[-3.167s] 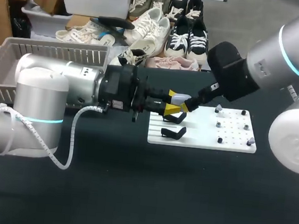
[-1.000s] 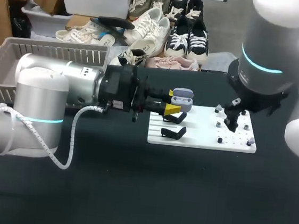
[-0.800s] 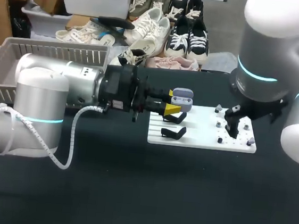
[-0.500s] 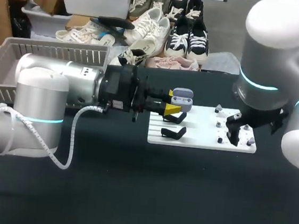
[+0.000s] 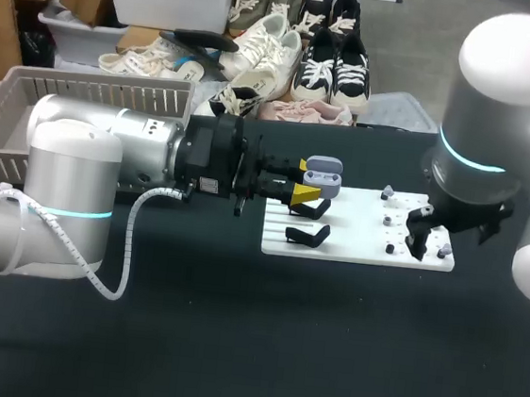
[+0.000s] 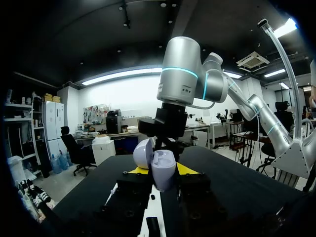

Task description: Pick up each earbud case from the left stands, insert the matching earbuds, close the lid, and place the case in the box.

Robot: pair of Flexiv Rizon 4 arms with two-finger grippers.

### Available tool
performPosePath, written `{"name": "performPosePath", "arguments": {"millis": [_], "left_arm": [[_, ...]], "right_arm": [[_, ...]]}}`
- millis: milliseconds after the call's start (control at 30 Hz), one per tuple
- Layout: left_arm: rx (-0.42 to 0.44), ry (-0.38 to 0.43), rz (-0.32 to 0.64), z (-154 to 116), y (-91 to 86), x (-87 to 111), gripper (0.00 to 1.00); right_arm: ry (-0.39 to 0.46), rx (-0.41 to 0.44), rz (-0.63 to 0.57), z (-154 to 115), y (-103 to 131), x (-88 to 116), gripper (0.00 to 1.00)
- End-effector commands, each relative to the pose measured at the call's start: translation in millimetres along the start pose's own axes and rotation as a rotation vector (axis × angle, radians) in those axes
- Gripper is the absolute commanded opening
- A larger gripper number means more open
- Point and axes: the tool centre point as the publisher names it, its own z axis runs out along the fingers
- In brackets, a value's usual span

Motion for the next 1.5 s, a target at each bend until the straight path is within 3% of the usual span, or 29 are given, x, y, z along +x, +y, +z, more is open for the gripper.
{"name": "performPosePath", "arguments": {"millis": [33,167,433,567,1500], "left_arm": [[-0.003,-0.001,0.001,0,-0.6,0.1,0.00],[-0.003,-0.001,0.001,0,-0.6,0.1,0.00],[-0.003,-0.001,0.001,0,-0.6,0.1,0.00],[-0.003,-0.001,0.001,0,-0.6,0.1,0.00],[-0.003,-0.001,0.001,0,-0.6,0.1,0.00]], "right_arm": [[-0.010,0.002,0.005,10,-2,0,0.79],[-0.007,-0.011,0.010,17,-2,1,0.66],[-0.013,-0.027,0.012,24,-2,-2,0.58],[-0.013,-0.024,0.009,26,-4,-5,0.49],[-0.009,-0.019,0.019,43,-9,-10,0.38]]}}
